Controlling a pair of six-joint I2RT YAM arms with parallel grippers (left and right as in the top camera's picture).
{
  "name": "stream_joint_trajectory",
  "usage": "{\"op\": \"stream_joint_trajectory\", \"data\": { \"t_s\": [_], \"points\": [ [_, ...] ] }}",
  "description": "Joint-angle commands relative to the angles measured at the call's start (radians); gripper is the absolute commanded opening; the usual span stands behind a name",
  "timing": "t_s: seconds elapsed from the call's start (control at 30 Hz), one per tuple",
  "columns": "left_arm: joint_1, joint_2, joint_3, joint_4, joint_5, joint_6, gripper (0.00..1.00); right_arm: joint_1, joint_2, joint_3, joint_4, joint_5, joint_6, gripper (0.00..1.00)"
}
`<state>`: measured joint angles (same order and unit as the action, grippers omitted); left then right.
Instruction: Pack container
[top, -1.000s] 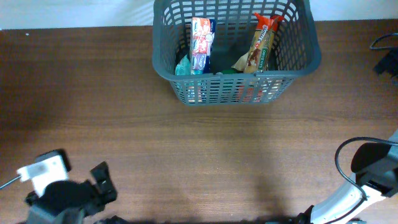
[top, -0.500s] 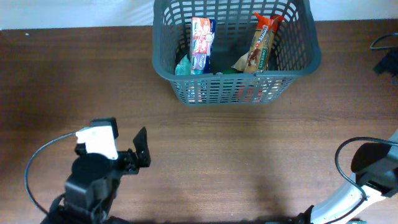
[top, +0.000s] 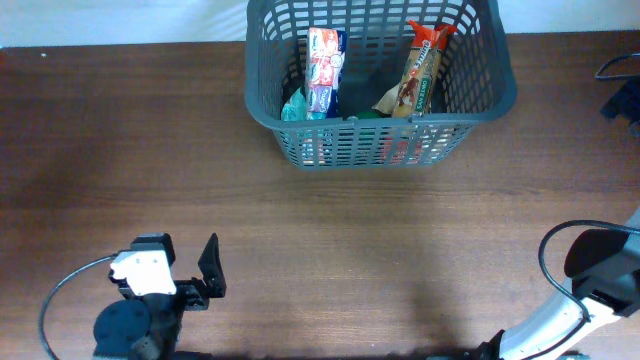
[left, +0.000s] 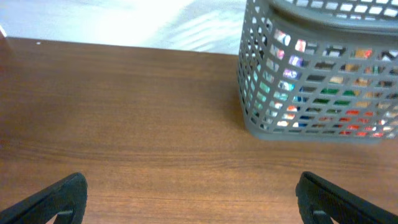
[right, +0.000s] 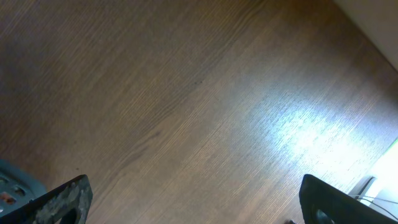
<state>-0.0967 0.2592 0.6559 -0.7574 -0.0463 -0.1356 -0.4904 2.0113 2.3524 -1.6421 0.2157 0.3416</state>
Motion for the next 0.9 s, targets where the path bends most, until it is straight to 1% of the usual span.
{"op": "stream_joint_trajectory", "data": {
  "t_s": [0.0, 0.23, 0.43, 0.63, 0.7, 0.87],
  "points": [
    [0.027, -0.034, -0.066, 0.019, 0.062, 0.078, 0.99, -0.006, -0.006, -0.003, 0.001, -0.002, 0.011, 0.99],
    [0.034, -0.071, -0.198, 0.111, 0.062, 0.077, 0.99, -0.006, -0.006, -0.003, 0.001, -0.002, 0.011, 0.99],
    [0.034, -0.142, -0.34, 0.196, 0.07, 0.074, 0.99, -0.006, -0.006, -0.003, 0.001, -0.002, 0.011, 0.99],
    [0.034, -0.224, -0.467, 0.296, 0.069, 0.006, 0.99, -0.006, -0.006, -0.003, 0.001, -0.002, 0.011, 0.99],
    [0.034, -0.237, -0.496, 0.312, 0.069, -0.01, 0.99, -0.006, -0.006, -0.003, 0.001, -0.002, 0.011, 0.99],
    [0.037, -0.24, -0.534, 0.347, 0.069, -0.003, 0.99, -0.006, -0.006, -0.003, 0.001, -0.002, 0.011, 0.99]
  ]
}}
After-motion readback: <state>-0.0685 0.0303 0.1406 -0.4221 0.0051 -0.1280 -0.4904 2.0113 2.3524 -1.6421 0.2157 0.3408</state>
